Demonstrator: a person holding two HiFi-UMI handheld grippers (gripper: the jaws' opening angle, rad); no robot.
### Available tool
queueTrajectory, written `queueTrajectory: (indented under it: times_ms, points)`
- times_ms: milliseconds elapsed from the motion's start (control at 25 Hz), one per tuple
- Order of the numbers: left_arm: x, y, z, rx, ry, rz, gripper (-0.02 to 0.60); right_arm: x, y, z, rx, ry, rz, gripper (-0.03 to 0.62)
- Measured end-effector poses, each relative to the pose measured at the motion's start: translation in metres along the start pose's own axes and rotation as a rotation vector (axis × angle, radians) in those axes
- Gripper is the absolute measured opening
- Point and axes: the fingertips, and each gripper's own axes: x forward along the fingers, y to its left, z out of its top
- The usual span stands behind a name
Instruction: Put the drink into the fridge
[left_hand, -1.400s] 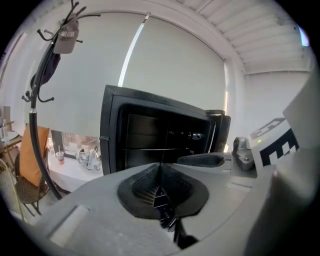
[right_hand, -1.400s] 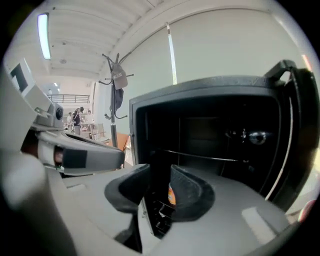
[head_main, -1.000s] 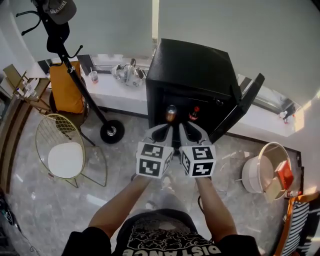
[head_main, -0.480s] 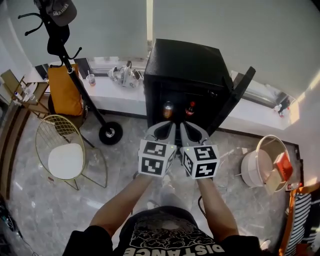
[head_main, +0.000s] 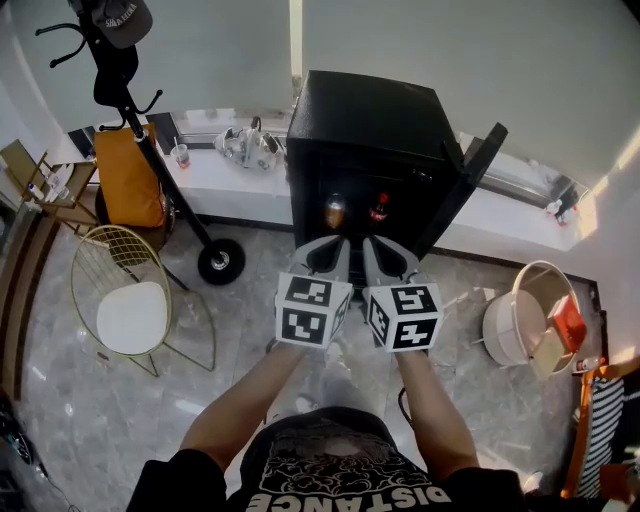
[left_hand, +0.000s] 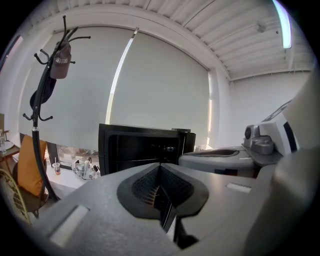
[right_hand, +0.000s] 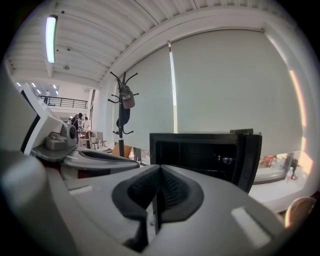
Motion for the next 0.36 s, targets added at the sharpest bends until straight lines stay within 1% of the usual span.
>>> queueTrajectory:
  times_ms: [360]
  points:
    - [-0.0070,-0.0016,-0.0040,0.000,0.001,-0.001,0.005,-0.0068,0.0021,-0.0015,0.021,-0.017,-0.014,0.001]
